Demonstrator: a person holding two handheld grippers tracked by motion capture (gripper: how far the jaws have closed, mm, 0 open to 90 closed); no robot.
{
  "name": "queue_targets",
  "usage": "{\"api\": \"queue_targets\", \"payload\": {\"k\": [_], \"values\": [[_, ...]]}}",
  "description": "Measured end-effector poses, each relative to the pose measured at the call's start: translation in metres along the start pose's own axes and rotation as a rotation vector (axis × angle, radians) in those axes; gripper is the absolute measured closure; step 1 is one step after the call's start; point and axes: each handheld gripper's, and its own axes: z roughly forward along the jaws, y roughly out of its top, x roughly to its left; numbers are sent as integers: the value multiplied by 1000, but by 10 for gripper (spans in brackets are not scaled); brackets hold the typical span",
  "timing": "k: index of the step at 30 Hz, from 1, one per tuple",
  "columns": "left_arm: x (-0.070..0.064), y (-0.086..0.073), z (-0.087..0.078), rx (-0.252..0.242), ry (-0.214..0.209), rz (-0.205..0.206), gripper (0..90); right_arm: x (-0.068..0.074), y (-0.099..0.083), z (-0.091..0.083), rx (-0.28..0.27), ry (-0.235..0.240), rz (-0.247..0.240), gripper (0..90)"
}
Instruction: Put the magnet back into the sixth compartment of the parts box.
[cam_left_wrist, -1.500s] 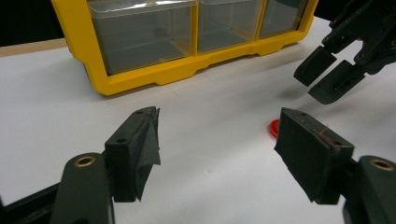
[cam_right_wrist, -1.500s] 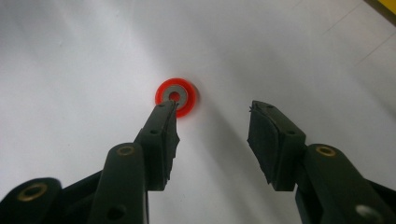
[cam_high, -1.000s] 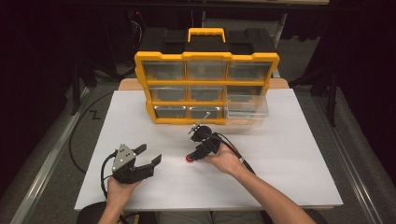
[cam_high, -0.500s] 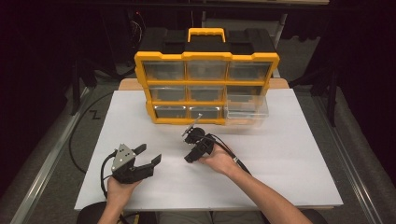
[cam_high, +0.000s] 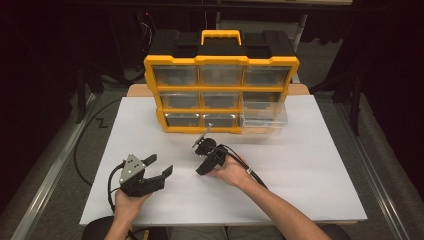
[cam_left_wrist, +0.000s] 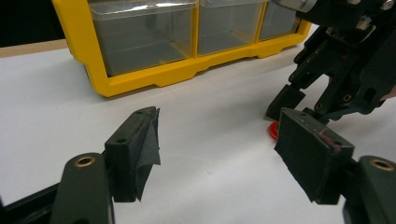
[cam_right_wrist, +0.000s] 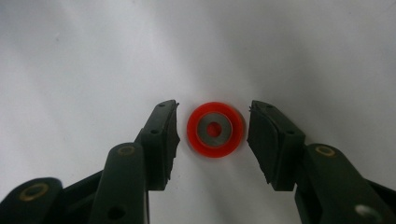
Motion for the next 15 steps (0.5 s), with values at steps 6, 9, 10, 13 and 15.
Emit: {"api": "queue_targets", "payload": {"k": [6,9,10,13,15], "values": [[0,0,0,0,-1,1,304,0,0,2,7,-11,-7,569],[0,0,0,3,-5,3,302,-1,0,2,7,-23,-18,592],[0,0,0,-2,-5,-4,302,-1,0,2,7,-30,-24,598],[0,0,0,4,-5,1,302,-1,0,2,7,-36,-27,618],[0,0,0,4,-5,1,302,-1,0,2,6,-40,-33,630]]}}
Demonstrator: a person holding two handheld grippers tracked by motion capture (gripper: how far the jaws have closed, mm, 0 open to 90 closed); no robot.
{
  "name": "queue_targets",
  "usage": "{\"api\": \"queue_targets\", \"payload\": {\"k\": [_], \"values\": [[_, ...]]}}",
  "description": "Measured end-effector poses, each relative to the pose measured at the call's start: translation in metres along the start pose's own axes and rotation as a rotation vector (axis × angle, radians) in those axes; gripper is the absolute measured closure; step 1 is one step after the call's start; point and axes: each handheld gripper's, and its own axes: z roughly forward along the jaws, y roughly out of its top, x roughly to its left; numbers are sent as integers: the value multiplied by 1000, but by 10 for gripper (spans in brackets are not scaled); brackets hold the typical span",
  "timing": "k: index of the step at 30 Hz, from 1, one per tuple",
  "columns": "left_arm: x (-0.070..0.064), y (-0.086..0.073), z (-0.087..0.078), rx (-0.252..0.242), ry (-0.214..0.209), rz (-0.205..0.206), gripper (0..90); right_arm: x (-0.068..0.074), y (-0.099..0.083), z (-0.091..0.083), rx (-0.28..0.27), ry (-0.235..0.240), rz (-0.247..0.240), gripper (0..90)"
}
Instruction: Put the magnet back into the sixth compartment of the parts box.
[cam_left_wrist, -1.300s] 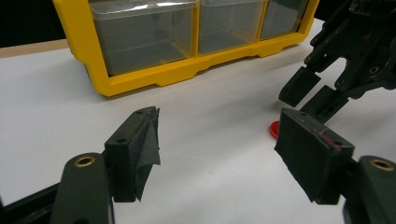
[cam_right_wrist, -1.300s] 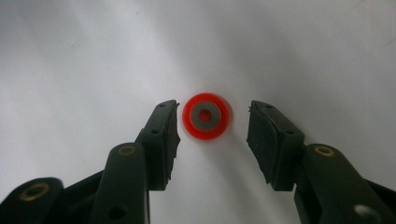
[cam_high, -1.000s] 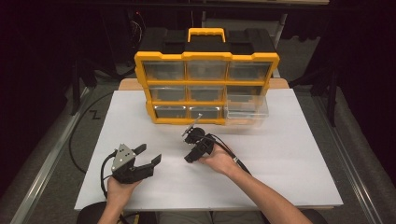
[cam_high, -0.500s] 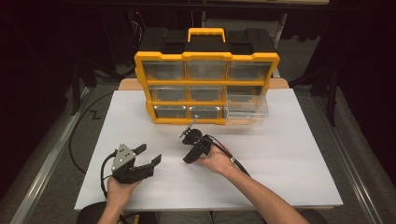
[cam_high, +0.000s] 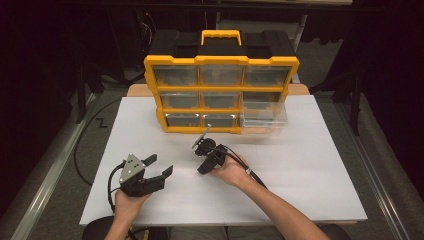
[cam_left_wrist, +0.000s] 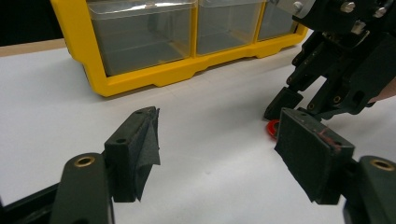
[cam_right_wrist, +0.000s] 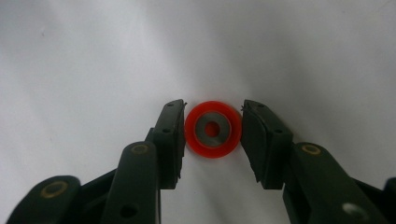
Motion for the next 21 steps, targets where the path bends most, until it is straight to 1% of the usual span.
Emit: {"api": "queue_targets", "payload": {"k": [2,3,5,6,9,11,16,18,21], "values": [[0,0,0,0,-1,-1,303,0,0,0,0,4,8,634],[0,0,0,1,0,0,303,0,0,-1,7,0,1,634],[0,0,0,0,-1,-1,303,1,0,0,3,-3,-7,638],[0,0,0,1,0,0,303,2,0,0,7,-8,-1,640],[0,0,0,3,0,1,303,2,0,0,3,-12,-20,645],[1,0,0,4,2,-2,303,3,0,0,4,-12,-16,647],[1,0,0,3,2,-3,303,2,-1,-3,14,-21,-31,649],[1,0,0,1,2,-4,303,2,-1,-4,4,-16,-17,649],[1,0,0,1,0,-3,303,1,-2,-8,-6,-14,-17,650]]}}
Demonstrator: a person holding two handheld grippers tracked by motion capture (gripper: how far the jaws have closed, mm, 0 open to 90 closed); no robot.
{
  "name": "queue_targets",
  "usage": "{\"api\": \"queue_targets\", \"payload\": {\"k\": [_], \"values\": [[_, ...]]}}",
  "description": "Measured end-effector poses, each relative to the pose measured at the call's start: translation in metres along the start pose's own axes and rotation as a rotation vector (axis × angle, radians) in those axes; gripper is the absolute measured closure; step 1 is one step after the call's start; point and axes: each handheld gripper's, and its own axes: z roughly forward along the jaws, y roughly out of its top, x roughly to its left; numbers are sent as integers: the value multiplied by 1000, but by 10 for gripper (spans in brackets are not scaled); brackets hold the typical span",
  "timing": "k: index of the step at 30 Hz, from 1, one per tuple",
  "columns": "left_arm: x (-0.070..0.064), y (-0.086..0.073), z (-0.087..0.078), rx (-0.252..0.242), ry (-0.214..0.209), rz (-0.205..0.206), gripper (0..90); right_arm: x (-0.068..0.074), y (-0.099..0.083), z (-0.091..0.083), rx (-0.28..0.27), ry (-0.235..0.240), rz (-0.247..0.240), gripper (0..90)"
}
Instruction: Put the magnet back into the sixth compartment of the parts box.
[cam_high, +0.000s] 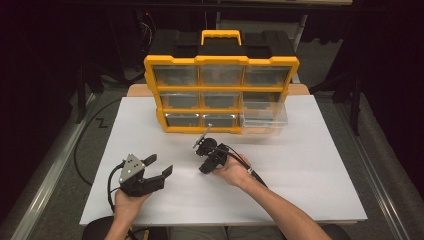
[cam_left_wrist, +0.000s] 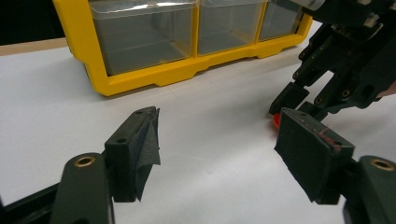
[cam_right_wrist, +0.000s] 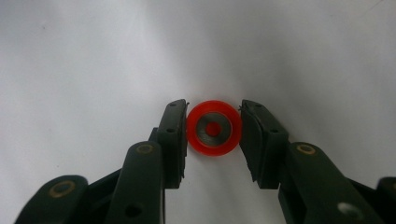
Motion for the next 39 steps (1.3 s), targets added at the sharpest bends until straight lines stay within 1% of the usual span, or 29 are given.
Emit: {"api": "queue_targets", "payload": {"k": [3,4,5,6,7,8,11,18,19,22,24,25,28,32,34,39], "values": [[0,0,0,-1,-1,-1,303,-1,-1,-2,3,4,3,650],[0,0,0,-1,0,0,303,-1,-2,-4,11,5,15,650],[0,0,0,-1,0,1,303,-1,-2,-4,1,6,3,650],[0,0,0,0,0,-2,303,-1,-2,-6,7,7,12,650],[0,0,0,0,1,-2,303,-2,-3,-6,4,6,5,650],[0,0,0,-1,-1,-4,303,-1,-3,-8,4,8,15,650],[0,0,0,-2,-1,0,304,-2,-5,-11,2,8,1,650],[1,0,-1,-6,-1,-2,306,-4,-8,-16,-4,8,7,651],[1,0,-1,-7,-2,-4,306,-5,-8,-17,0,6,-3,651],[1,-1,-1,-11,-2,-5,306,-5,-9,-19,-3,5,3,651],[1,0,-2,-12,-4,-6,306,-6,-10,-20,2,3,-7,651],[1,0,-1,-11,-4,-2,306,-5,-11,-21,4,4,7,651],[1,0,0,-5,-4,6,306,-7,-13,-23,5,0,1,651],[1,0,0,-8,-5,-2,306,-10,-16,-28,5,-1,11,651],[0,0,0,-6,-5,3,305,-10,-18,-29,5,-2,14,651],[0,0,0,-9,-4,1,305,-12,-23,-33,12,-8,13,651]]}}
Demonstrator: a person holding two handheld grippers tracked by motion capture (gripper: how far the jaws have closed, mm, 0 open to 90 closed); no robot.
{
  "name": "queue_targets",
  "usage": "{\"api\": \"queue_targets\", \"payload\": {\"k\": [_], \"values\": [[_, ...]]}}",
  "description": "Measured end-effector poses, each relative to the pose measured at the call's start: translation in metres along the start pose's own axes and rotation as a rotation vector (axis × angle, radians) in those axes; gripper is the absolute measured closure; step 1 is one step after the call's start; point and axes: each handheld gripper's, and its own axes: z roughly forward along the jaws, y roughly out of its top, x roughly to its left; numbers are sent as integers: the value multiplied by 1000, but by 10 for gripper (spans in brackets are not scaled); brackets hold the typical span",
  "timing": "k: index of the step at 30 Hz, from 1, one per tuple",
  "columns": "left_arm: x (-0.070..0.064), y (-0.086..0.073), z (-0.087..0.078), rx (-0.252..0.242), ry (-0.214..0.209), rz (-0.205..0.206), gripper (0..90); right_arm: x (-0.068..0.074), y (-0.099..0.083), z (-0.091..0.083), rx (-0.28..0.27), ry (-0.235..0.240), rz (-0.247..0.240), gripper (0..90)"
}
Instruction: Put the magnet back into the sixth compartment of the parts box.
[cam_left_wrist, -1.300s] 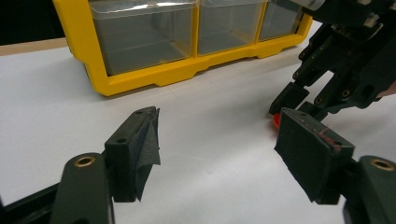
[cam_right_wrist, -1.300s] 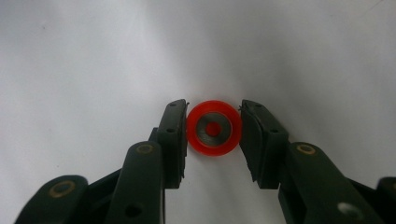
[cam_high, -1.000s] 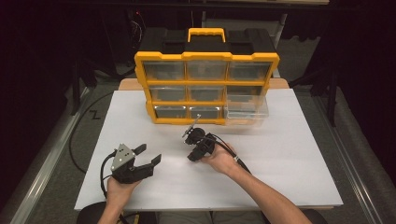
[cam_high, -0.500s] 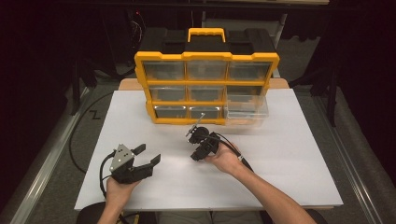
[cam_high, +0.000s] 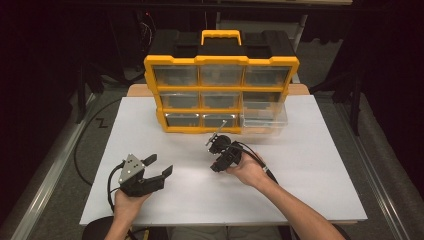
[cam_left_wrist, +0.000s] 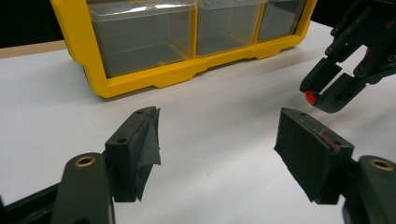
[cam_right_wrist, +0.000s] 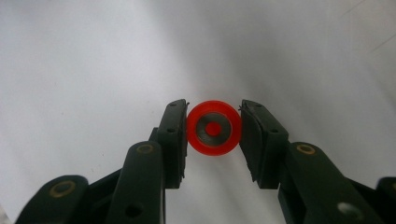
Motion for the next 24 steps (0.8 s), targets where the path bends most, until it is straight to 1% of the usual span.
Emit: {"api": "queue_targets", "payload": {"k": [8,10,12,13,14,15,18,24], "values": [[0,0,1,3,-2,2,305,-2,-6,-6,1,-3,-1,651],[0,0,1,3,-2,4,305,-2,-7,-8,9,-6,3,651],[0,0,1,0,-1,-1,305,-3,-8,-9,6,-7,0,651],[0,0,1,2,0,6,305,-4,-9,-9,5,-7,2,651],[0,0,0,1,-1,3,305,-4,-10,-10,4,-9,3,651],[0,0,0,1,-1,3,305,-4,-10,-11,12,-9,5,651],[0,0,1,-1,0,3,305,-4,-13,-13,2,-10,4,651],[0,0,1,-1,1,1,305,-6,-19,-17,8,-13,5,651]]}}
